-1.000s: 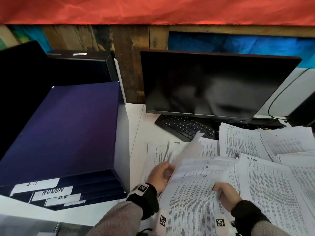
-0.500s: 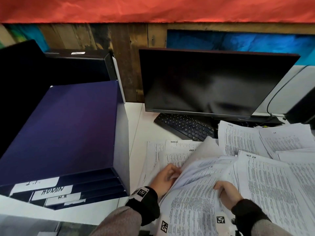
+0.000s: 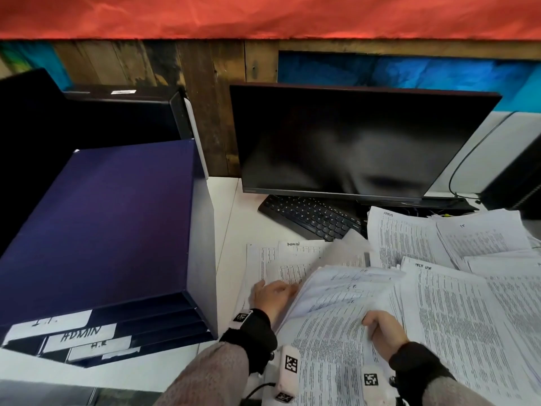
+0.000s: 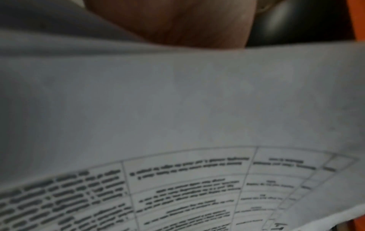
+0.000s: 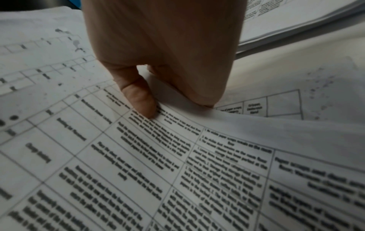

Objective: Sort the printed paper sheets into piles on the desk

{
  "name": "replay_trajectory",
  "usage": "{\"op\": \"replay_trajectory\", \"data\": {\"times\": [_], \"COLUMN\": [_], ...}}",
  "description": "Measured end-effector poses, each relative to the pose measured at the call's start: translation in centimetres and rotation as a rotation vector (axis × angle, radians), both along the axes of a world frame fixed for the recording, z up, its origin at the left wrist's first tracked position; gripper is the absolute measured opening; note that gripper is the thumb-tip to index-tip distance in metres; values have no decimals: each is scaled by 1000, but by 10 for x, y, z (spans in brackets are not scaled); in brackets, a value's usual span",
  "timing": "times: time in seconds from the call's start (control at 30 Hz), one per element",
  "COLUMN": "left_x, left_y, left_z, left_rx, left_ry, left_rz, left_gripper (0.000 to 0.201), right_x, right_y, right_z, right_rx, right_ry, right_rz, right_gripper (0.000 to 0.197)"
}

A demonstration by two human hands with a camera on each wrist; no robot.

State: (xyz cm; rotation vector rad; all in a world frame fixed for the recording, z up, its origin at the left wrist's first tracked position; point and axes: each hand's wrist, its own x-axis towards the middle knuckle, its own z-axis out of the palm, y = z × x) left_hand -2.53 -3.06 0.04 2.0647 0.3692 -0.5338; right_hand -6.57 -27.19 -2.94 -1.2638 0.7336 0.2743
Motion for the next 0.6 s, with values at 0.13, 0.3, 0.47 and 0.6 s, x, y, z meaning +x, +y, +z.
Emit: {"op": "replay_trajectory", "data": {"times": [0.13, 0.3, 0.47, 0.6], "left_x": [0, -6, -24, -21], "left_y": [-1, -6, -16, -25], "left_z": [-3, 1, 22, 9], "left_rx": [-168, -389, -430, -246], "left_ry": [11, 24, 98, -31], "left_rz": [214, 218, -103, -332], "left_gripper": [54, 114, 52, 34], "right_x": [-1, 0, 0, -1], "right_y": [2, 1, 0, 0], "right_z": [3, 9, 8, 7], "right_rx": [12, 15, -4, -77], "right_ry": [-9, -27, -17, -4], "right_rz": [-4, 29, 67, 68], "right_gripper": [21, 54, 54, 36]}}
